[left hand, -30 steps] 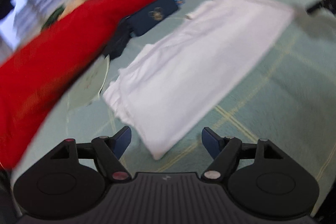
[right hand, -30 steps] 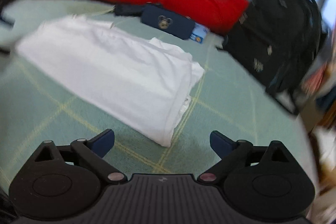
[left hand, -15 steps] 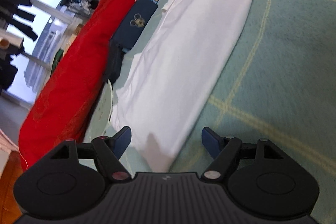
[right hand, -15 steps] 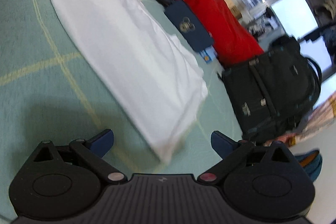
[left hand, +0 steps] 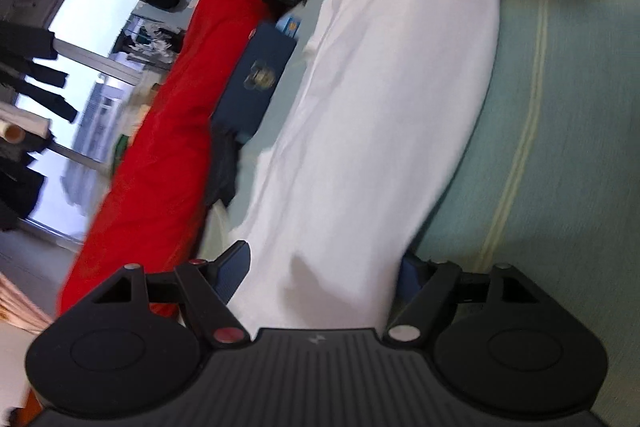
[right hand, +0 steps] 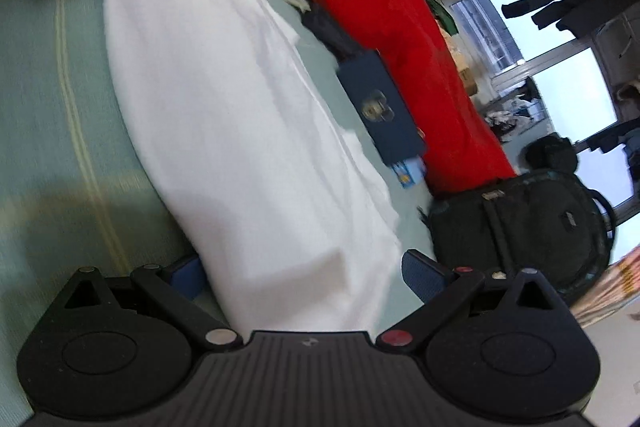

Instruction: Fold clothes

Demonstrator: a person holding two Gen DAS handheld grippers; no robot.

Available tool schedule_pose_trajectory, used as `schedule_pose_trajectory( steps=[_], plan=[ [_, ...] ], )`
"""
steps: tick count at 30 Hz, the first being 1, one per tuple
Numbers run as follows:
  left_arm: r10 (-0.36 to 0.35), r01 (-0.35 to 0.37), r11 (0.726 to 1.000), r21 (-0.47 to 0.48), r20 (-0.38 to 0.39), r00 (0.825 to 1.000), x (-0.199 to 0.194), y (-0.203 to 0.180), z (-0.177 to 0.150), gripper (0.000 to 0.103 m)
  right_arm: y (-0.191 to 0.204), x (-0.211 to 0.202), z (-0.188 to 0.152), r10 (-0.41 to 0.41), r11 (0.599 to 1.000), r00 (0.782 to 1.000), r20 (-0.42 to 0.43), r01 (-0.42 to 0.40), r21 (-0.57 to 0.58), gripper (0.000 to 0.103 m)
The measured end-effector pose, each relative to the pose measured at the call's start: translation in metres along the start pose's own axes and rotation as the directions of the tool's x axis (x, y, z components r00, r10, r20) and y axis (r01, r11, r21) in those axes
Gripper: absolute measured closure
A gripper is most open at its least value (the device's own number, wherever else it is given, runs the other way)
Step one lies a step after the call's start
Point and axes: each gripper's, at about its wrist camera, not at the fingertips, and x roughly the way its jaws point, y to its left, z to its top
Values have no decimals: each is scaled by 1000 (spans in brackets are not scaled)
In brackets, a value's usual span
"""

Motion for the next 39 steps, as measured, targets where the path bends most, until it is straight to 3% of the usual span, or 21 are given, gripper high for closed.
schedule_pose_trajectory(
  steps=[4,7,10,12,14,20,22,23,24,25,26,27,29,32,34,39],
  plan=[
    [37,-36,999,27,-50,998,8,4,-16,29,-14,14,-21,-69,997,995,-76,67,-33,2],
    [76,-73,991,115,-20,997,8,-13,-4,35,-2,15,-14,-74,995,996,-48,70,-76,10],
    [105,-107,974,199,24,994,10,-34,10,52,21,10,-3,-78,986,997,11,79,-147,27],
    [103,-108,968,228,36,994,12,-43,16,66,27,9,-1,-83,980,996,25,86,-179,32],
    [92,-99,967,236,42,995,13,-47,18,73,33,7,1,-87,974,995,39,93,-208,33],
    [76,-85,980,180,61,995,10,-38,6,71,19,13,-7,-45,979,997,68,58,-195,33],
    [74,-83,980,182,58,996,12,-39,5,75,23,15,-6,-46,978,997,65,58,-200,36],
    [65,-74,979,188,52,997,13,-41,5,83,27,16,-6,-37,976,997,64,50,-214,40],
    [55,-63,979,195,44,997,13,-44,6,93,32,16,-6,-29,973,998,62,42,-228,55],
    [44,-50,978,203,37,998,15,-46,7,98,37,17,-6,-19,969,998,60,33,-243,76],
    [32,-38,977,211,30,999,16,-48,8,103,44,19,-6,-3,963,999,50,16,-267,91],
    [28,-32,977,209,25,999,17,-48,9,103,50,21,-7,9,957,999,41,3,-289,94],
    [20,-25,980,197,23,1000,16,-45,7,103,56,20,-5,-20,954,999,48,33,-298,94],
    [20,-25,982,186,25,999,15,-44,5,103,49,18,-6,1,966,999,54,13,-259,94],
    [28,-32,981,190,28,999,15,-43,5,99,49,16,-6,-15,960,998,60,31,-280,94],
    [26,-31,977,210,23,999,15,-46,6,100,52,16,-9,-29,938,997,77,54,-343,92]
  ],
)
